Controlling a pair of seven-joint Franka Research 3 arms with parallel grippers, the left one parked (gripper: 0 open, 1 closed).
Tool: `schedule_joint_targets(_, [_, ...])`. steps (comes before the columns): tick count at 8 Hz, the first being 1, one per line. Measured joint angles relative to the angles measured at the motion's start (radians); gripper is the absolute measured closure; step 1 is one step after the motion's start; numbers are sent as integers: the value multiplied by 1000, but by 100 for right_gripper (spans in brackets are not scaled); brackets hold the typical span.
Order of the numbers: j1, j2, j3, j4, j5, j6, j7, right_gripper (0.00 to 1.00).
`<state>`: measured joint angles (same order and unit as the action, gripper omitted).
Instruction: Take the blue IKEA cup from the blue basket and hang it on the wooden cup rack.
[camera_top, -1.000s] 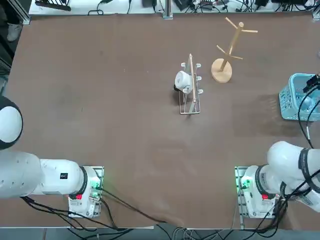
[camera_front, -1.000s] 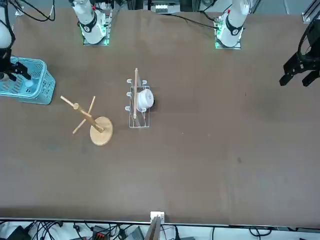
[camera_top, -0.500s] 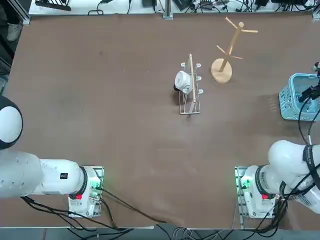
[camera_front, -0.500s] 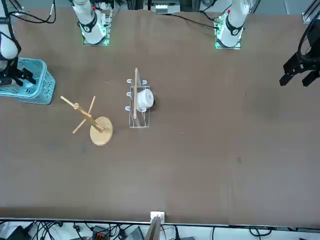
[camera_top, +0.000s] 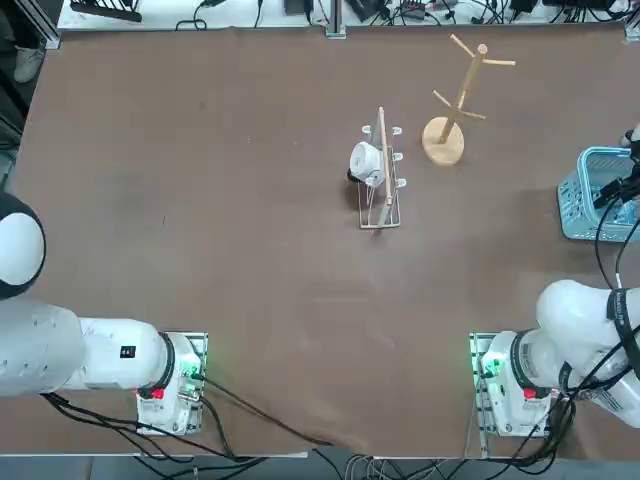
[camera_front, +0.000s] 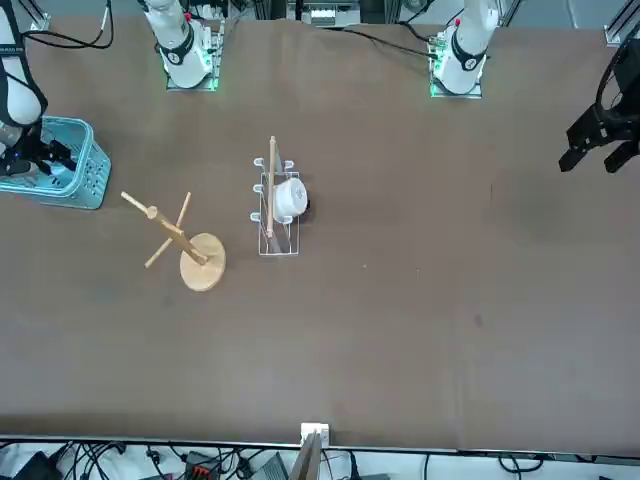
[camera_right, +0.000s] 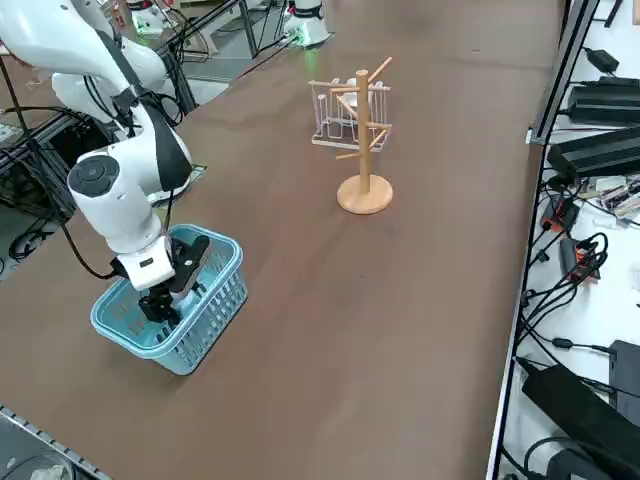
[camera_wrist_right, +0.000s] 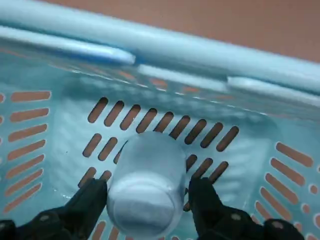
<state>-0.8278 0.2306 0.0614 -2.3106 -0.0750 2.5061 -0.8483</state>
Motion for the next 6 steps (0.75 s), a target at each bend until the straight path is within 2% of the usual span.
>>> schedule_joint_targets(6, [-8, 0, 1, 0, 0, -2, -23, 0])
